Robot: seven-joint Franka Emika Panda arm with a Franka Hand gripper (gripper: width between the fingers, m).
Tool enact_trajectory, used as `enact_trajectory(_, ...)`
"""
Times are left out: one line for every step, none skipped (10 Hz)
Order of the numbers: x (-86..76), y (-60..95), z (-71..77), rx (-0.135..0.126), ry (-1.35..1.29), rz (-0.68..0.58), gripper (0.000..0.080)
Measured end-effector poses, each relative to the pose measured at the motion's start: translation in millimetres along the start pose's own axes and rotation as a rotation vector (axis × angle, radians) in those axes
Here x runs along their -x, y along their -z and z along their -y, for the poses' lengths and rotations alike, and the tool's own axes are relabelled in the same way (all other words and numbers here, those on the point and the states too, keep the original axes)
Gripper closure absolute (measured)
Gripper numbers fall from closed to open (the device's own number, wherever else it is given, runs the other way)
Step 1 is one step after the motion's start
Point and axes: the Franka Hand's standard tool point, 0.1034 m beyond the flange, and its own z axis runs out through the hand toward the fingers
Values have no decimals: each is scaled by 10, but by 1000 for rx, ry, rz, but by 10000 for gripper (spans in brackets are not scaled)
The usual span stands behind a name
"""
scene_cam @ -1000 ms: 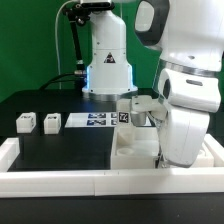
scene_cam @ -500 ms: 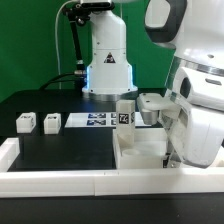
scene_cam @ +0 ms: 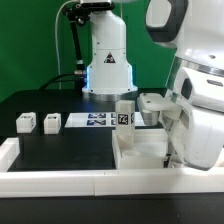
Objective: Assemble square table
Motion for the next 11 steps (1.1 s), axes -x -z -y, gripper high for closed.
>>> enact_trajectory(1,15,-23,-9,-1,6,739)
enact_trajectory(3,16,-22,-10,-3,6,739)
enact_trajectory(13,-2,4,-19,-4,9,739)
enact_trajectory(26,-31,58,-40,-3,16,611)
enact_trajectory(41,-52,115,-64,-2,25,461)
enact_trajectory(43,-42,173,-88,0,32,461)
enact_trajectory(43,-30,229,-109,2,38,322)
enact_trajectory(44,-21,260,-123,4,42,209)
enact_trajectory(45,-19,275,-130,4,44,162)
enact_trajectory(46,-19,282,-133,4,45,162)
enact_trajectory(46,-20,286,-135,5,45,153)
